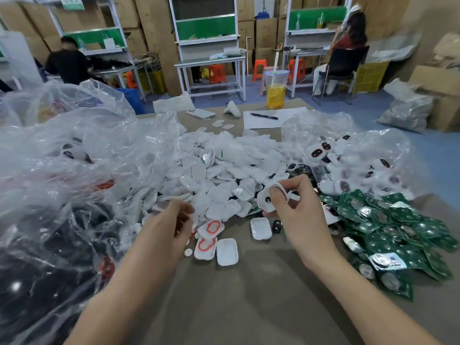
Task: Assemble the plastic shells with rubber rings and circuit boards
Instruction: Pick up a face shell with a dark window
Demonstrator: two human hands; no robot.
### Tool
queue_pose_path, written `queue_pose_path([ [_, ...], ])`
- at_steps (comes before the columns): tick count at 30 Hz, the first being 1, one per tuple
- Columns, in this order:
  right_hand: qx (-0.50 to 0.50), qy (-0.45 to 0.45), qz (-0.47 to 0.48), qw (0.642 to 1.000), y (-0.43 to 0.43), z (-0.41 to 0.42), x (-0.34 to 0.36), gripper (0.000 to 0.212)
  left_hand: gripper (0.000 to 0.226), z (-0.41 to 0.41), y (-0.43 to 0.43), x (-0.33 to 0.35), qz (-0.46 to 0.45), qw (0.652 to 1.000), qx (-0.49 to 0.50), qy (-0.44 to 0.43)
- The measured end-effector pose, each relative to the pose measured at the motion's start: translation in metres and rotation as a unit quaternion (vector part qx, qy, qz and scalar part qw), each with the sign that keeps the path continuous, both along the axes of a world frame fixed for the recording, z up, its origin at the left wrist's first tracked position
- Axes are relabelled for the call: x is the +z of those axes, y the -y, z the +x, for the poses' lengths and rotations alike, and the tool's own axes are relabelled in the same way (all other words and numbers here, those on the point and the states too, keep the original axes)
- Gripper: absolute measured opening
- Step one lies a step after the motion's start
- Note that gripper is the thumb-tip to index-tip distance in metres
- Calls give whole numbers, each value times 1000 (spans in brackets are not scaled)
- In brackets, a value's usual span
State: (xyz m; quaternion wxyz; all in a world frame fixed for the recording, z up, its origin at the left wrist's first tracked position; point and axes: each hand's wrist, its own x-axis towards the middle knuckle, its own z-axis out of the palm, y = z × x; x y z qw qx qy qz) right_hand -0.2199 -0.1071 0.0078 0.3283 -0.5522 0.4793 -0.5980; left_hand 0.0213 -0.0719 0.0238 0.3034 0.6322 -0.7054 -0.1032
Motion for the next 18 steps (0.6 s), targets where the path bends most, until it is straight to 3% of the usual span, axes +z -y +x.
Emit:
queue_pose_path([
  [5,14,35,8,999,-17,9,-5,24,10,5,-28,-8,32,995,-20,89],
  [9,23,3,44,999,-23,6,-13,11,25,1,-30,-15,39,984,-48,166],
  [18,96,188,125,969,-19,1,-8,11,14,-4,-38,-23,12,983,-30,182],
])
